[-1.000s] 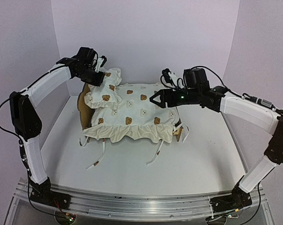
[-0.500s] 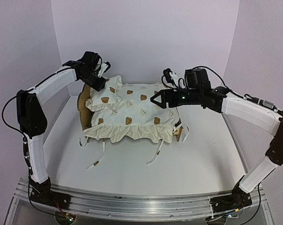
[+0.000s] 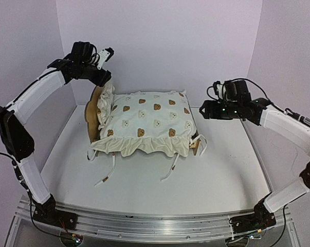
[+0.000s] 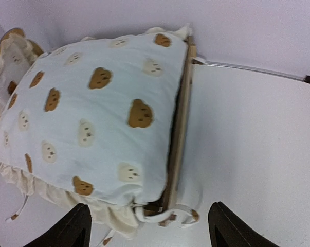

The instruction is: Set up the pet bed

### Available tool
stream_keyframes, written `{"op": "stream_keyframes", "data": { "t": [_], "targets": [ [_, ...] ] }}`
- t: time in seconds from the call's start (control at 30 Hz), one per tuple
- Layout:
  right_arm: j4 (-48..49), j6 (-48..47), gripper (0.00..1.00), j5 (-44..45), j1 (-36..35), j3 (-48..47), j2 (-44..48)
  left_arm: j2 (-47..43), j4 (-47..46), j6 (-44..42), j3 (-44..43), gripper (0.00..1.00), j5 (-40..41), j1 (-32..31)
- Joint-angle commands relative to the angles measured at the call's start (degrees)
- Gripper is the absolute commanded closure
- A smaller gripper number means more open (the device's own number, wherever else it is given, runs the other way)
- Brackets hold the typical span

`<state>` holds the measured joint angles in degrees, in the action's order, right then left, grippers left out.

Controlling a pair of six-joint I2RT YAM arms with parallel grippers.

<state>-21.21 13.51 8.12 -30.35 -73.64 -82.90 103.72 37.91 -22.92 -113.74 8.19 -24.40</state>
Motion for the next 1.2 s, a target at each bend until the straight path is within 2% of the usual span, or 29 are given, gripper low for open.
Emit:
{"op": "stream_keyframes", "data": {
  "t": [0.0,0.13,0.27,0.4,0.5,0.63,0.7,0.87,1.03,1.17],
  "targets": [
    [-2.3,1.9,0.21,2.4,5.9,4.1,6.4,-8.7,-3.2,-2.5,6.6,0.31,-1.0,0.2],
    [-2.4,1.7,0.21,0.3,6.8,6.0,8.0,-10.1,-3.4,-2.8,13.2,0.39,0.1,0.2],
    [-2.4,2.0,0.21,-3.4,6.9,6.0,7.3,-4.5,4.6,1.3,9.1,0.39,-1.3,0.2],
    [-2.4,2.3,0.21,-4.6,6.8,6.5,7.7,-2.4,2.7,1.7,11.9,0.39,-3.5,0.1],
    [-2.5,2.3,0.21,-4.9,6.9,7.2,8.7,1.0,2.5,1.5,11.7,0.43,-3.3,-0.3],
    [-2.5,2.3,0.21,-5.0,6.8,8.1,10.1,4.1,2.7,1.2,10.1,0.57,-4.1,-1.2],
    [-2.5,2.4,0.21,-4.9,6.8,8.5,10.6,3.9,1.2,-1.1,11.2,0.6,-5.7,-3.3],
    [-2.5,3.1,0.21,-5.4,6.9,9.1,10.9,3.2,-3.3,-6.0,16.7,0.59,-6.8,-8.6],
    [-2.6,3.2,0.2,-6.0,6.8,9.4,11.0,5.7,-2.0,-6.0,15.7,0.47,-6.0,-8.9],
    [-2.6,3.1,0.2,-6.2,6.9,9.5,11.2,6.1,-1.2,-6.0,14.6,0.41,-4.6,-8.8]
  ]
}}
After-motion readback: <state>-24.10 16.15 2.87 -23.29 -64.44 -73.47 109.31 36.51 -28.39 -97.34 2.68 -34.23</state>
